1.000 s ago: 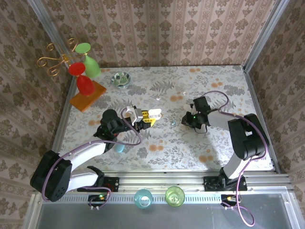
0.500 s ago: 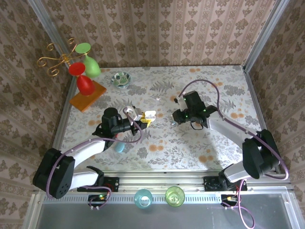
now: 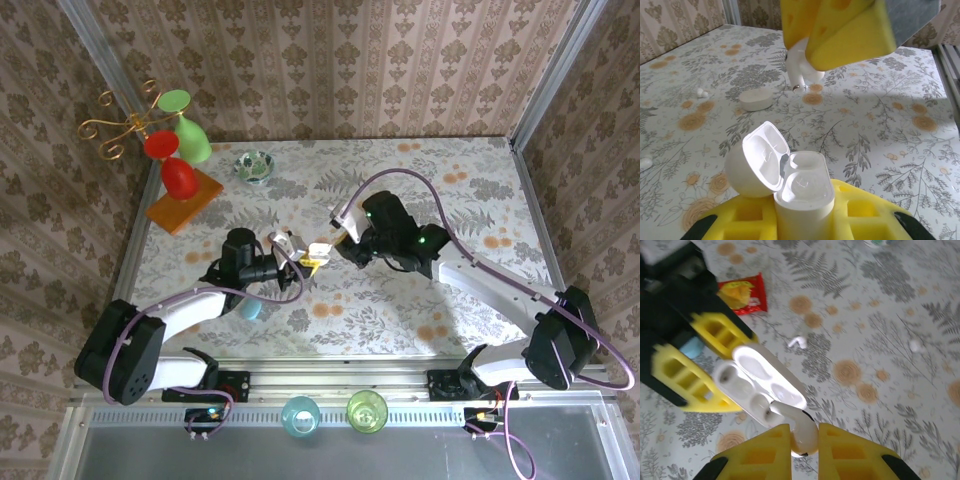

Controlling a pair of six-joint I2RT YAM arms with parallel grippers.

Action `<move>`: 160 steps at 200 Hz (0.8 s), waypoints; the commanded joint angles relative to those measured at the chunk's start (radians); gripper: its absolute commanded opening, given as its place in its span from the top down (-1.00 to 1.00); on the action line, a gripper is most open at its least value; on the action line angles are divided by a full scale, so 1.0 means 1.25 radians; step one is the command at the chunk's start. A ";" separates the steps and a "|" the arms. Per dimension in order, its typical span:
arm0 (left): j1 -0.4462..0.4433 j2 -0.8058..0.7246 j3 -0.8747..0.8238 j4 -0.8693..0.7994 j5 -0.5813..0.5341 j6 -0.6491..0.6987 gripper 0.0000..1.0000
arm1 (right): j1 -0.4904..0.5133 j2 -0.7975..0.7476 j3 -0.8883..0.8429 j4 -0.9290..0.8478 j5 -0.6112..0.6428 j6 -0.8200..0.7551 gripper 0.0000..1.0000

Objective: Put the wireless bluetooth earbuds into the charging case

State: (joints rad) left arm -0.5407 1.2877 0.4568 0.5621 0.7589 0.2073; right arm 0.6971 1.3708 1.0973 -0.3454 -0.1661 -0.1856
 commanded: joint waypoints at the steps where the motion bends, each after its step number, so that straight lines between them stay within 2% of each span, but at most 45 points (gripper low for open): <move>1: -0.008 0.002 0.017 -0.010 0.040 0.025 1.00 | 0.017 0.023 0.039 -0.021 -0.033 -0.049 0.67; 61: -0.008 0.001 0.025 -0.031 0.072 0.014 1.00 | 0.025 0.070 0.058 -0.045 -0.097 -0.074 0.67; 160: -0.016 0.029 0.065 -0.042 0.077 -0.020 1.00 | 0.042 0.090 0.073 -0.052 -0.075 -0.078 0.68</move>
State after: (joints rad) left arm -0.5514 1.3174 0.5011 0.5152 0.8246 0.1993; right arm 0.7380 1.4704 1.1511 -0.3859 -0.2695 -0.2638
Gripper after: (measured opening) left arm 0.202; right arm 0.164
